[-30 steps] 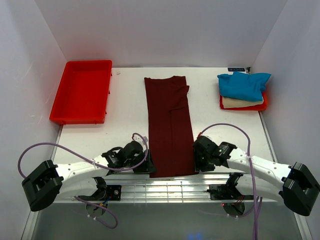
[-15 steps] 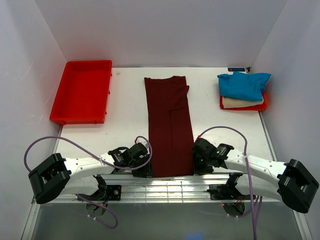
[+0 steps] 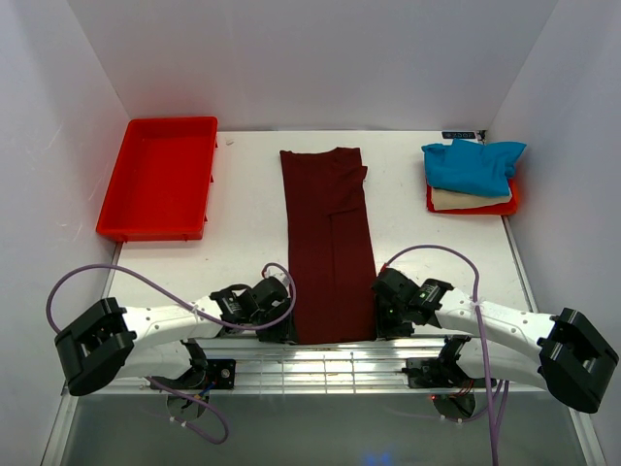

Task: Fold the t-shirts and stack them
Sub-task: Fold the tshirt

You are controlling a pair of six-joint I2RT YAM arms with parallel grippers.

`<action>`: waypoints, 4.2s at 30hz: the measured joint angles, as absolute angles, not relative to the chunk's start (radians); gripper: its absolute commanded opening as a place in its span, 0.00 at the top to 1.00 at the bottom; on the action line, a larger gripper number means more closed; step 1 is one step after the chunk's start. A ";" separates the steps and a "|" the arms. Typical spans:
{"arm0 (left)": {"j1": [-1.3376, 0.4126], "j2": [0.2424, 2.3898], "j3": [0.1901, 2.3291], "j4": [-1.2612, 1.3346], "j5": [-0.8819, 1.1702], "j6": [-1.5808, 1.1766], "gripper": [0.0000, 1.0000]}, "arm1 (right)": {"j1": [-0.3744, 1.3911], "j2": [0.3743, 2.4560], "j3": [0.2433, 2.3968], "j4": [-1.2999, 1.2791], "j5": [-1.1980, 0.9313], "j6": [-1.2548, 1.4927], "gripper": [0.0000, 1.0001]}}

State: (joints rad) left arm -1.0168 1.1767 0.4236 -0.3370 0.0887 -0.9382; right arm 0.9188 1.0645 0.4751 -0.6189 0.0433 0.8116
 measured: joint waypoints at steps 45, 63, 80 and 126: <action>-1.018 1.211 0.448 -0.283 0.129 -0.907 0.91 | 0.926 1.010 0.477 -0.638 0.041 0.824 0.92; -0.971 1.287 0.752 -0.382 0.009 -0.808 0.90 | 0.933 1.243 0.816 -0.733 0.222 0.761 0.92; -0.737 1.530 0.911 -0.304 -0.020 -0.635 0.91 | 0.796 1.583 1.132 -0.680 0.436 0.531 0.92; -0.544 1.818 1.198 -0.292 -0.063 -0.506 0.65 | 0.623 1.993 1.506 -0.572 0.513 0.280 0.79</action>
State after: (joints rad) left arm -0.5438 1.8183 1.1980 -0.2916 -0.0628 -0.5060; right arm 0.6228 1.9926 1.5059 -0.5720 0.5133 0.2802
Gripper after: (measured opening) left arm 0.266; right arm 0.153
